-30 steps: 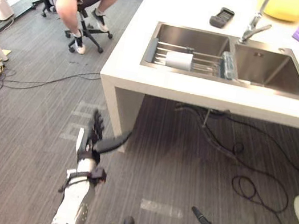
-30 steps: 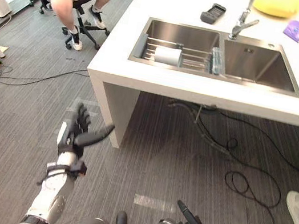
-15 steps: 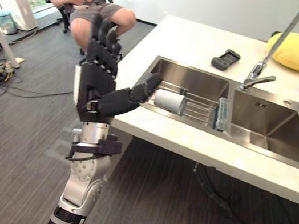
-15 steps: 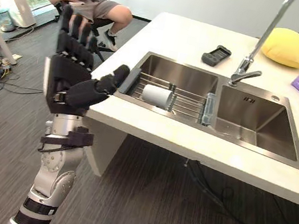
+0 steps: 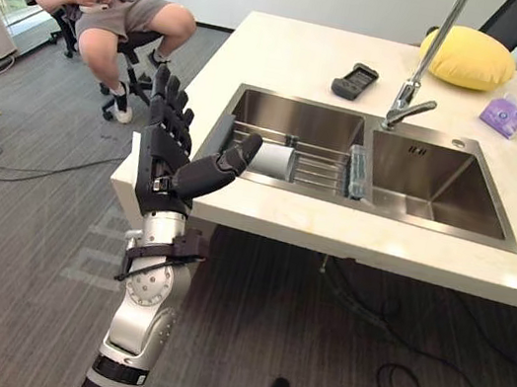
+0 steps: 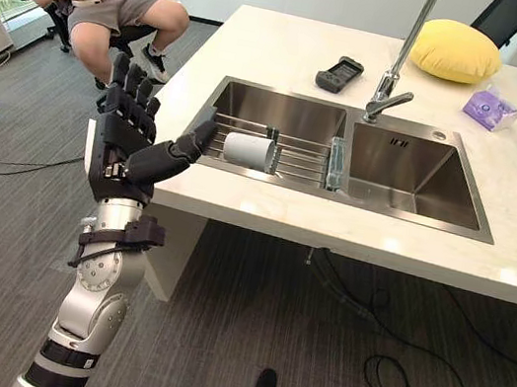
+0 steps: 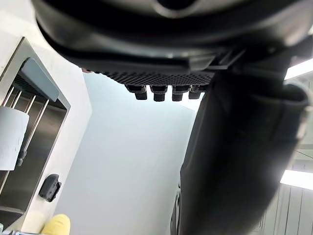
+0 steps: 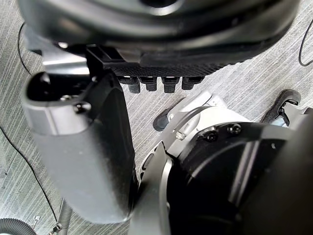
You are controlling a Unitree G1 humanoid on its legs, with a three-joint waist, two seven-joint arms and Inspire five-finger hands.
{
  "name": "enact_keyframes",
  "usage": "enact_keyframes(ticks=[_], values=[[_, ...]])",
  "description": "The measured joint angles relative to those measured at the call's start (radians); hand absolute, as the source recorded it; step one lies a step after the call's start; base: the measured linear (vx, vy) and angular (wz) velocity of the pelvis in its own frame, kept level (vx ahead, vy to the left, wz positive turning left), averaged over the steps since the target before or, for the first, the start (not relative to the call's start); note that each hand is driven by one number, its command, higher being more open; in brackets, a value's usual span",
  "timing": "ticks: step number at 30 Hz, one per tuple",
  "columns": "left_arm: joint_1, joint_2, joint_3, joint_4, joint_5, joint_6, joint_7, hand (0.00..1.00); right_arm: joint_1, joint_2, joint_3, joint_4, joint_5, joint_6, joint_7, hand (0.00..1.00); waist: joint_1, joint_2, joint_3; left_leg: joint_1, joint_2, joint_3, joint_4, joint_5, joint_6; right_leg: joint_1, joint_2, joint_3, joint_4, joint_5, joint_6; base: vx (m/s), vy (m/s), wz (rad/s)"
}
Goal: Walk over to the sink, pick up the cup, carry it to the dishwasher, place the cup inside the dishwasher, then close the dishwasher door
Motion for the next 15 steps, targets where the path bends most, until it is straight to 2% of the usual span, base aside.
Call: enact_keyframes(ticks=[2, 4, 8, 9, 11, 12, 13, 14, 15], values=[[-0.010, -0.004, -0.034, 0.000, -0.009, 0.007, -0.031, 1.00, 0.002, 0.001, 0.001, 0.002, 0.029, -0.006, 0.003, 1.00, 0.001, -0.001, 0.000, 0.017, 0.000, 0.002, 0.000, -0.017, 0.011, 0.012, -0.002, -0.001, 0.012, -0.010, 0.009, -0.03, 0.021, 0.01], [-0.026, -0.004, -0.055, 0.003, -0.011, 0.015, -0.047, 1.00, 0.002, -0.001, 0.000, 0.002, 0.046, -0.011, 0.009, 1.00, 0.000, -0.001, 0.000, 0.027, 0.001, 0.001, -0.002, -0.020, 0.008, 0.012, -0.004, -0.002, 0.033, -0.026, 0.012, 0.00, 0.001, 0.02], [-0.120, 0.006, -0.124, 0.061, -0.009, 0.047, -0.087, 1.00, 0.000, 0.000, -0.006, 0.004, 0.081, -0.022, 0.021, 1.00, -0.013, 0.004, -0.011, 0.049, 0.022, 0.001, -0.015, -0.023, 0.014, -0.018, 0.007, -0.005, 0.137, -0.097, 0.010, 0.02, -0.032, 0.02], [-0.134, 0.013, -0.135, 0.081, 0.000, 0.052, -0.092, 1.00, -0.002, 0.002, -0.021, 0.008, 0.082, -0.022, 0.021, 1.00, -0.025, 0.013, -0.022, 0.049, 0.035, 0.001, -0.014, -0.032, 0.020, -0.033, 0.017, -0.006, 0.165, -0.119, 0.007, 0.13, -0.095, -0.07], [-0.136, 0.009, -0.143, 0.112, 0.011, 0.064, -0.092, 1.00, 0.005, -0.004, -0.022, 0.006, 0.084, -0.023, 0.025, 1.00, -0.041, 0.038, -0.044, 0.054, 0.066, 0.010, -0.013, -0.052, 0.055, -0.047, 0.043, -0.018, 0.199, -0.162, 0.000, 0.20, -0.107, -0.08], [-0.137, 0.008, -0.141, 0.126, 0.013, 0.065, -0.091, 1.00, 0.007, -0.005, -0.022, 0.009, 0.084, -0.025, 0.028, 1.00, -0.044, 0.031, -0.049, 0.047, 0.068, 0.020, 0.042, -0.041, 0.074, -0.043, 0.048, -0.018, 0.210, -0.187, -0.006, 0.21, -0.130, -0.11], [-0.130, 0.008, -0.138, 0.140, 0.028, 0.083, -0.078, 1.00, 0.008, -0.010, -0.022, 0.012, 0.084, -0.034, 0.034, 1.00, -0.045, 0.027, -0.042, -0.098, 0.102, 0.021, 0.373, -0.022, 0.085, -0.024, 0.043, -0.012, 0.214, -0.210, -0.014, 0.22, -0.138, -0.09], [-0.130, 0.004, -0.136, 0.144, 0.031, 0.086, -0.077, 1.00, 0.014, -0.017, -0.022, 0.001, 0.084, -0.034, 0.037, 1.00, -0.044, 0.041, -0.033, -0.144, 0.124, 0.009, 0.490, -0.001, 0.094, -0.003, 0.051, -0.013, 0.206, -0.214, -0.018, 0.16, -0.144, -0.08], [-0.129, -0.007, -0.128, 0.147, 0.031, 0.088, -0.076, 1.00, 0.021, -0.031, -0.024, -0.008, 0.083, -0.034, 0.042, 1.00, -0.043, 0.064, -0.012, -0.204, 0.158, -0.019, 0.646, 0.055, 0.083, 0.036, 0.067, -0.008, 0.198, -0.225, -0.031, 0.24, -0.056, -0.22]])
